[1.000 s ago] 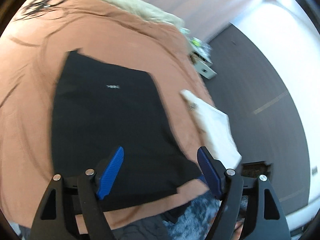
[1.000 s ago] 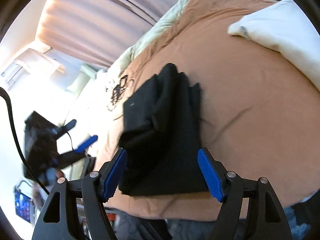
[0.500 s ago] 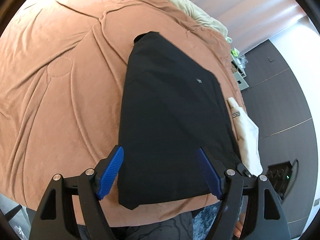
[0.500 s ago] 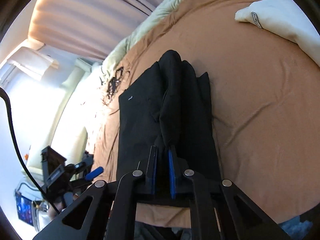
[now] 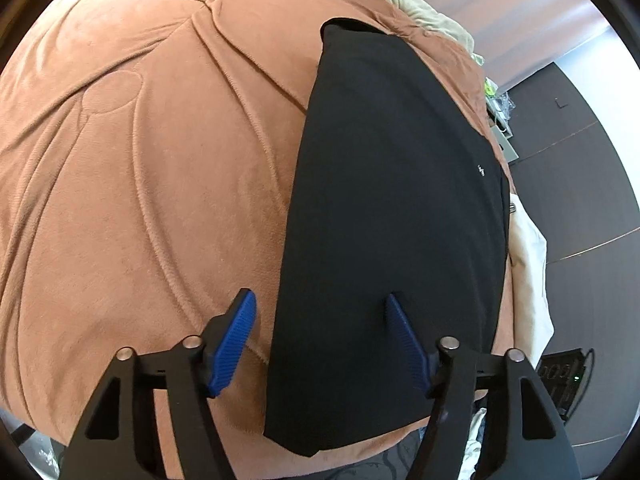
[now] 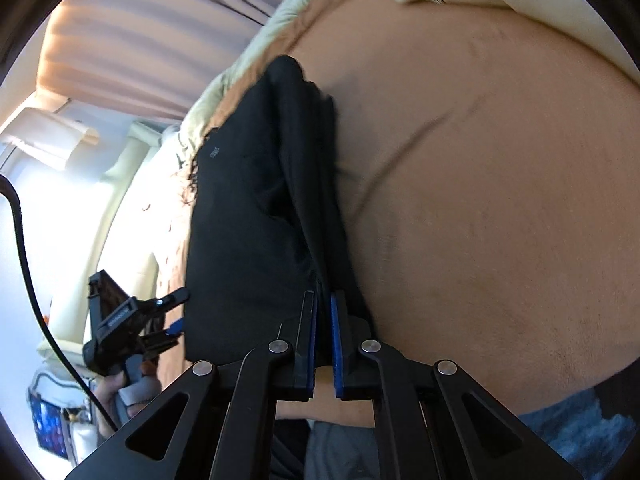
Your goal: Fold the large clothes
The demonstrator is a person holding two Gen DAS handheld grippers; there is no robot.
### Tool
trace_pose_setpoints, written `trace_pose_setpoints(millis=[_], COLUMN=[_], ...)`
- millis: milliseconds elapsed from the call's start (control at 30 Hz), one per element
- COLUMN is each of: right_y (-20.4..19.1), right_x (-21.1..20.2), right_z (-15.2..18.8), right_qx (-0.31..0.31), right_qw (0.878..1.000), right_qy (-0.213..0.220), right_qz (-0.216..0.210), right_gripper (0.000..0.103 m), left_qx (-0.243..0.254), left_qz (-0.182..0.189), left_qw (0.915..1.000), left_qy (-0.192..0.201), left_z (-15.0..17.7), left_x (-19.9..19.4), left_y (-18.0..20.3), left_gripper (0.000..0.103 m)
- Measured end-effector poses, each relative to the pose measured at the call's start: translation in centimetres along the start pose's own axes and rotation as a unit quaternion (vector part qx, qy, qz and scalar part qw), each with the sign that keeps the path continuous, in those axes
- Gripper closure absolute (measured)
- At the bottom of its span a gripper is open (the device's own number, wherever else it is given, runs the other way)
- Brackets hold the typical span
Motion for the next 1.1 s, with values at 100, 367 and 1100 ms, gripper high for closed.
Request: trace_pose_setpoints(millis=[100, 367, 1100], right_y=[-0.3, -2.0, -4.9], right_x=[0.6, 0.1, 8.9], right_z=[-0.2, -2.3, -12.5], right_qx=[0.0, -0.017, -0.049], right_qw=[1.0, 0.999, 0.996], right_qy=[-0.004, -0.005, -0.071], right_qz=[0.014, 0.04, -0.027], right_gripper=[0.097, 0.048, 0.011], left_qx=[0.011, 0.019, -0.006], left_qz=[0.003, 0.015, 0.076], left_qw=[0.9999, 0.9997, 0.9971], left_qy=[0.005, 0.004, -0.003], left_z=[-0.5, -3.3, -11.0], left_x=[-0.1, 1.2, 5.5], left_y=[0.3, 0.2, -1.3], left_gripper=[0.045, 0.045, 0.043])
Point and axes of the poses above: each gripper's, at about its wrist camera, not at the fingertips, and x roughly the way its jaws point, y to its right, z to its underside, the point moved 2 cm from there along x, roughly the way its jaws point, and after that the axes turned 5 degrees about x, right-handed, at the moved point
